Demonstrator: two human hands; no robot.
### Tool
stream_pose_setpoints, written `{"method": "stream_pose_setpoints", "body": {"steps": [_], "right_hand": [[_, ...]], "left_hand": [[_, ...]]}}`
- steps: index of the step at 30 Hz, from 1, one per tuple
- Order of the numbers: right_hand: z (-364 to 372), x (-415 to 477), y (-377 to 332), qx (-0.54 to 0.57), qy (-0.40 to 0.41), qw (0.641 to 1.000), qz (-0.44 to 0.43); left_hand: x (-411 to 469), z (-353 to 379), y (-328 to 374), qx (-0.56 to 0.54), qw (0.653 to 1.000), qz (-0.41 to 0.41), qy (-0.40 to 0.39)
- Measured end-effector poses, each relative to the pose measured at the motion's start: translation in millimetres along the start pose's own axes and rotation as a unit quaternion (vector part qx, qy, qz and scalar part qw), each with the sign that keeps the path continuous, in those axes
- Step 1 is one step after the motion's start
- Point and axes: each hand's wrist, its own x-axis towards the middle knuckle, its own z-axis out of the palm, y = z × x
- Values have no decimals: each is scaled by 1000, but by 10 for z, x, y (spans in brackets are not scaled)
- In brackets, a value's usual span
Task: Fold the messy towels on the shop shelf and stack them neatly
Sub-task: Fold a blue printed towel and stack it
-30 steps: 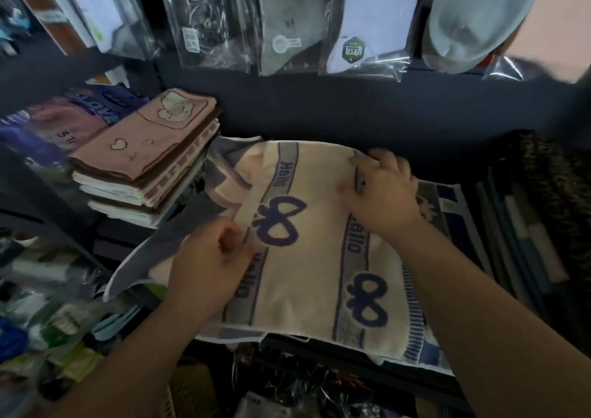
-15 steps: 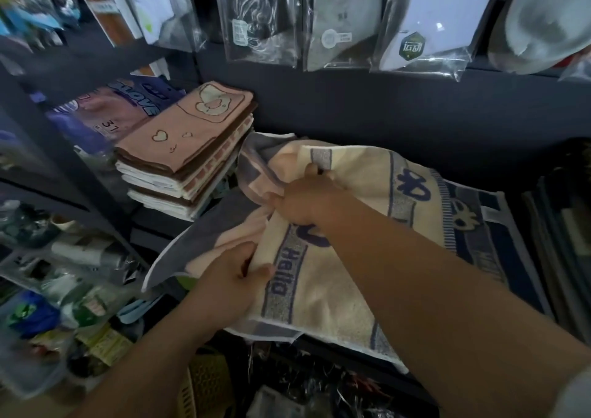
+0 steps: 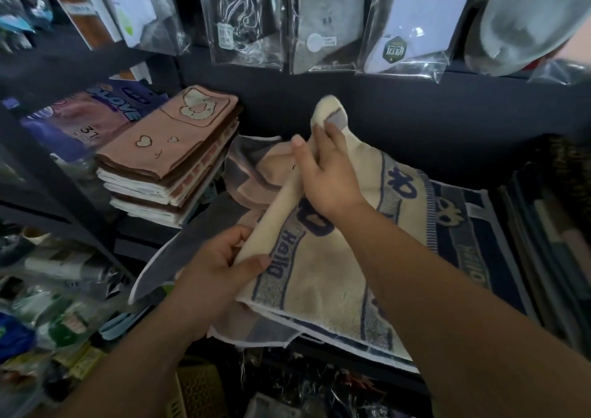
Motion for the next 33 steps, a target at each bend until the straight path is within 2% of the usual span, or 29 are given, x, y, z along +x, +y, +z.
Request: {"method": "stream_pose_setpoints", "body": {"steps": [5, 11, 13, 17, 19, 22, 24, 26, 27, 29, 31, 33], "right_hand": [[36, 256, -541, 99, -7, 995, -28], [606, 403, -665, 147, -131, 980, -30], [774, 395, -550, 132, -183, 974, -19], [867, 303, -292, 37, -245, 968, -41], [764, 259, -226, -13, -227, 971, -73], [425, 187, -94, -63, -132, 982, -118], [159, 150, 93, -121, -59, 982, -130], [-114, 115, 333, -195, 1, 976, -97], [-222, 90, 446, -227, 10, 972, -63], [-402, 8, 692, -275, -22, 961, -1], [-461, -92, 954, -312, -98, 945, 28], [-431, -178, 1143, -325, -140, 934, 42]], "left_hand": [[54, -344, 232, -18, 994, 70, 85], [86, -844, 108, 51, 974, 46, 214], [98, -944, -21, 91, 965, 37, 242], [116, -963, -272, 189, 952, 9, 239], [167, -925, -385, 227, 943, -6, 243], [230, -866, -494, 314, 917, -30, 246], [252, -862, -551, 376, 882, 15, 284], [261, -799, -548, 452, 830, 107, 310], [248, -732, -500, 457, 824, 134, 309], [205, -488, -361, 400, 870, 144, 249], [132, -156, -240, 354, 910, 163, 140], [72, 198, -195, 355, 914, 196, 24]]}}
